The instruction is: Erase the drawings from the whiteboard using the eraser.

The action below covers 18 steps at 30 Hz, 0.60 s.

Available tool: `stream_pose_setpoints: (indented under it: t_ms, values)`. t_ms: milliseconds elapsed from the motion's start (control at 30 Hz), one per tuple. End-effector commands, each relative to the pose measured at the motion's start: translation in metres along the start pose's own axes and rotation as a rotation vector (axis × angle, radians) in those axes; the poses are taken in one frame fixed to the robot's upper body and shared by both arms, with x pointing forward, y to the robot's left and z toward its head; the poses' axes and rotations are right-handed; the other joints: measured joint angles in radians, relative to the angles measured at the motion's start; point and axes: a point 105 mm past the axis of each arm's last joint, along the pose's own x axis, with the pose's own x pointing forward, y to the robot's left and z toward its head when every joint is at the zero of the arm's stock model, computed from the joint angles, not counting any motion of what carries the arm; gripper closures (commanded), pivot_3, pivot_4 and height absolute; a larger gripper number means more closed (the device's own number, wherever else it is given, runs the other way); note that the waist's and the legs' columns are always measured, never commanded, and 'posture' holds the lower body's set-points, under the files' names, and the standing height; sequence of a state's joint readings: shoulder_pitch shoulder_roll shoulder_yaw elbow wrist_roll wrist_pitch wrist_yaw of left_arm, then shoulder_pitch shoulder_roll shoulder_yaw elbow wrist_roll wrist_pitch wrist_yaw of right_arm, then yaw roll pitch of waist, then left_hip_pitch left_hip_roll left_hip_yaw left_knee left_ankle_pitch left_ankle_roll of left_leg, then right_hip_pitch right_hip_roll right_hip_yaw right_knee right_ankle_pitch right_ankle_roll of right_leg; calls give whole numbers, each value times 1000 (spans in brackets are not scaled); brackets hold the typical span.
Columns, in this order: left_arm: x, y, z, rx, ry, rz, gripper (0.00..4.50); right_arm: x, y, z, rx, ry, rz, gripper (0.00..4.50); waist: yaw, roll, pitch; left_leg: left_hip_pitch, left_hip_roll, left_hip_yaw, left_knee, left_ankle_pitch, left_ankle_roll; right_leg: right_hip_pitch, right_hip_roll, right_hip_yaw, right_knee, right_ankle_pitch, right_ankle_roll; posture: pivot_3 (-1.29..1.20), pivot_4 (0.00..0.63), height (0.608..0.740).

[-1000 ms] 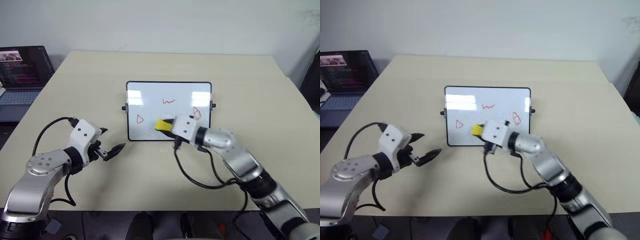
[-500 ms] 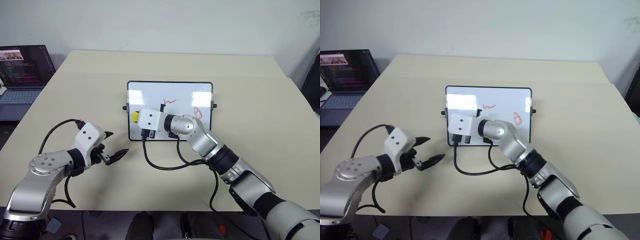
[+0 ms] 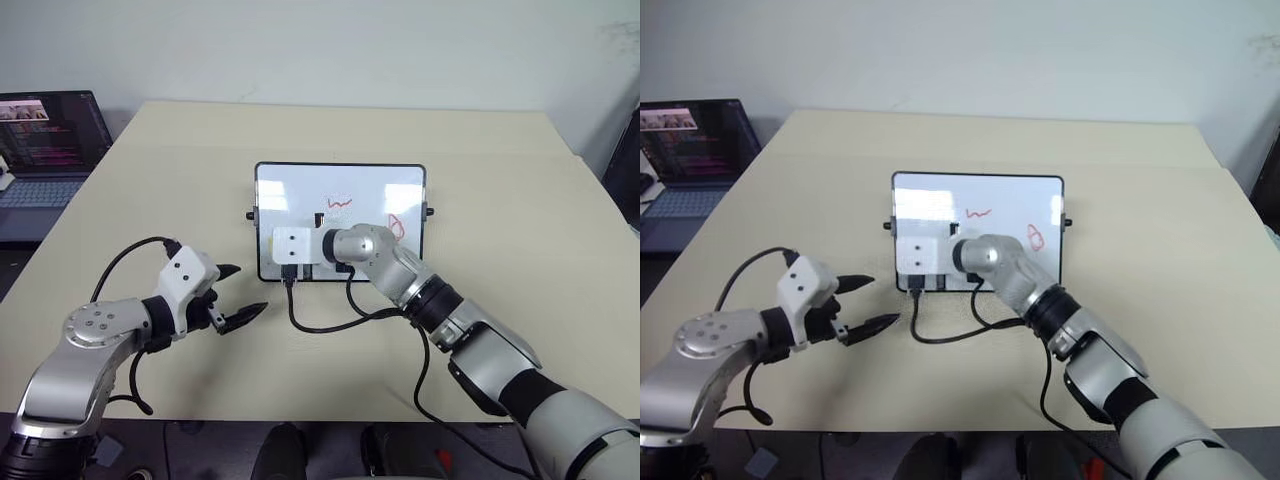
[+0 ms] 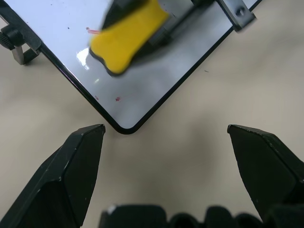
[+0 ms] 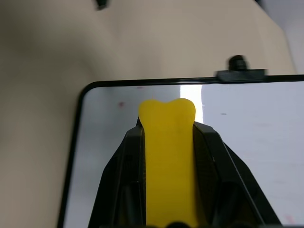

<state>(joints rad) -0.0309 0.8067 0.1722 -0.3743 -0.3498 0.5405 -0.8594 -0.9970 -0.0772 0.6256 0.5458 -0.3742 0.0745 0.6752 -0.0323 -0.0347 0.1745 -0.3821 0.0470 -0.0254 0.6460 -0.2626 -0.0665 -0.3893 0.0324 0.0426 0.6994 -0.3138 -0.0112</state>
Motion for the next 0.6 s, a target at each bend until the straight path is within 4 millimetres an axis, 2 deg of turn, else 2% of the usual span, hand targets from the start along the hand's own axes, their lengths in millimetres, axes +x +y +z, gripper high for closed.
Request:
stream_pose_setpoints:
  t_ms: [33, 100, 167, 467, 533, 600]
  values:
    - [1, -1, 6, 26, -14, -10, 0, -5, -24, -5, -28, 29, -125, 3488, 0, 0, 0, 0, 0, 0, 0, 0, 0, 0, 0, 0, 0, 0, 0, 0, 150, 740]
    - [1, -2, 6, 26, -14, -14, 0, -8, -37, -4, -31, 24, -187, 3488, 0, 0, 0, 0, 0, 0, 0, 0, 0, 0, 0, 0, 1, 0, 0, 0, 150, 740]
    - [2, -3, 5, 26, -13, -18, 0, -8, -38, -6, -34, 30, -189, 3488, 0, 0, 0, 0, 0, -1, 0, 0, 0, 0, 0, 0, 2, 0, 0, 0, 150, 740]
    - [4, -8, 5, 22, -14, -34, 0, -8, 2, -23, -23, 97, 32, 3497, 0, 0, 0, 0, 0, 0, 0, 0, 0, 0, 0, 0, 1, 0, 0, 0, 150, 740]
    - [5, -7, 5, 23, -14, -40, 0, -10, 1, -23, -22, 96, 25, 3497, 0, 0, 0, 1, 0, 0, 0, 0, 0, 0, 0, 0, 2, 0, 0, 0, 150, 740]
    - [6, -7, 5, 25, -14, -44, 0, -11, -9, -20, -27, 84, -33, 3498, 0, 0, 0, 1, 0, 0, 0, 0, 0, 0, 0, 0, 2, 0, 0, 0, 150, 740]
